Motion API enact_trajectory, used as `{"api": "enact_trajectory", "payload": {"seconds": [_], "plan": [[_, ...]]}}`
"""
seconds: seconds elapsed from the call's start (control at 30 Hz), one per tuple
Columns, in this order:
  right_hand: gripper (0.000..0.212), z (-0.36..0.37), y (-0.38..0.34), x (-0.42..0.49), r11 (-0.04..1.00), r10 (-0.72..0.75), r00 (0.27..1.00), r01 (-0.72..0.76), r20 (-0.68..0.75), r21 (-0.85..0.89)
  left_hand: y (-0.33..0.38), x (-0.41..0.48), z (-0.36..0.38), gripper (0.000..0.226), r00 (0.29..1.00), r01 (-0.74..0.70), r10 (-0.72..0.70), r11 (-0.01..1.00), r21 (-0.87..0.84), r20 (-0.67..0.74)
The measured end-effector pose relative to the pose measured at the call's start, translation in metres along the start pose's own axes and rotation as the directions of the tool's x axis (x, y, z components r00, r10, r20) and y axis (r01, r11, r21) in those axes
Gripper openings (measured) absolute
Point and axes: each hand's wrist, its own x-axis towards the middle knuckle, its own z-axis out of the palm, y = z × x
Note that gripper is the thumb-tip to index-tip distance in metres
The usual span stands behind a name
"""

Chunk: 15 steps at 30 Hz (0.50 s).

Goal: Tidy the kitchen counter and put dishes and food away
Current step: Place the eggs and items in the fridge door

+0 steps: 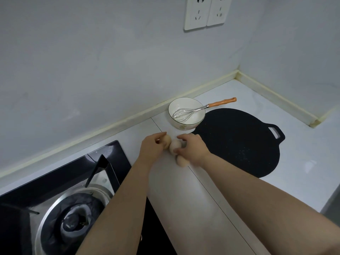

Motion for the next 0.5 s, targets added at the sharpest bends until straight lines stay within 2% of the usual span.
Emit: {"api": "enact_trajectory", "payload": {"seconds": [0.23, 0.5], "plan": [[0.052, -0.004, 0.000, 0.001, 1.000, -0.018, 1.000, 0.018, 0.010, 0.001, 0.002, -0.007, 0.007, 0.039, 1.000, -0.007, 0.007, 1.000, -0.017, -0.005], [0.050, -0.007, 0.017, -0.010, 0.994, -0.014, 0.998, 0.021, -0.068, 0.104, 0.008, -0.024, 0.024, 0.040, 0.999, 0.037, -0.040, 0.996, -0.084, -0.029]]}}
